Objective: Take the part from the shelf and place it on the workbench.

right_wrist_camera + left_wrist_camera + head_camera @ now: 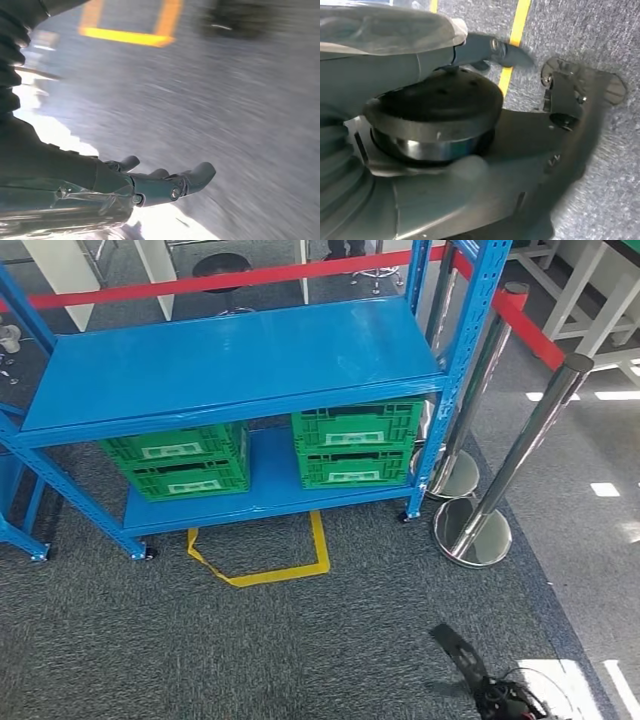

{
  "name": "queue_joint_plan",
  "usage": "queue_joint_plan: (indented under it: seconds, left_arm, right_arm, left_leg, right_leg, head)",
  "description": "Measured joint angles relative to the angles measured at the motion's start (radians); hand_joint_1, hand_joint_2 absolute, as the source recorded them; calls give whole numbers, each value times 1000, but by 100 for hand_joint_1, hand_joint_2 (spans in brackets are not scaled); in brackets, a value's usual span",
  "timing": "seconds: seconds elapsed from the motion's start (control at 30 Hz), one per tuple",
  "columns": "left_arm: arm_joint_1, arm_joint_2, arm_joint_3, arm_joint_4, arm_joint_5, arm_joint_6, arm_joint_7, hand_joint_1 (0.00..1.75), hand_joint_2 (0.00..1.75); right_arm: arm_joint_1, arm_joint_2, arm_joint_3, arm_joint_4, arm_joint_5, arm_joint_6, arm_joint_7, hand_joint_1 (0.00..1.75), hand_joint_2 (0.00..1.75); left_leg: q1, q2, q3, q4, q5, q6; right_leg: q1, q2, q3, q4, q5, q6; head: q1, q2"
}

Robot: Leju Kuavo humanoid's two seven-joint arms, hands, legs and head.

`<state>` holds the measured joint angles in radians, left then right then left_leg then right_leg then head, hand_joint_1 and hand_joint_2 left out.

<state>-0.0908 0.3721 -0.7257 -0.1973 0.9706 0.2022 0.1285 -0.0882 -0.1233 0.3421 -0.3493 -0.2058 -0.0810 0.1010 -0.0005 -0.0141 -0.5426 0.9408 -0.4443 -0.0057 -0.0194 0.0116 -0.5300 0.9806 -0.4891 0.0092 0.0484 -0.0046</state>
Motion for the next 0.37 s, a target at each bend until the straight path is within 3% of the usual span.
queue_joint_plan:
  seconds: [0.13,0.37]
  left_arm:
    - [-1,4,0,0,-3,-12,2,0,175]
    - [-2,7,0,0,-2,-15,6,0,175]
  right_arm:
    - [30,18,27,43,14,40,109,0,175]
    - [31,28,49,84,-3,60,141,0,175]
  left_leg:
    - [0,1,1,0,0,0]
    - [0,1,1,-1,0,-1]
  right_leg:
    - [0,1,0,0,0,-1]
    - [0,1,1,0,0,-1]
  head:
    - [-1,0]
    - [-1,0]
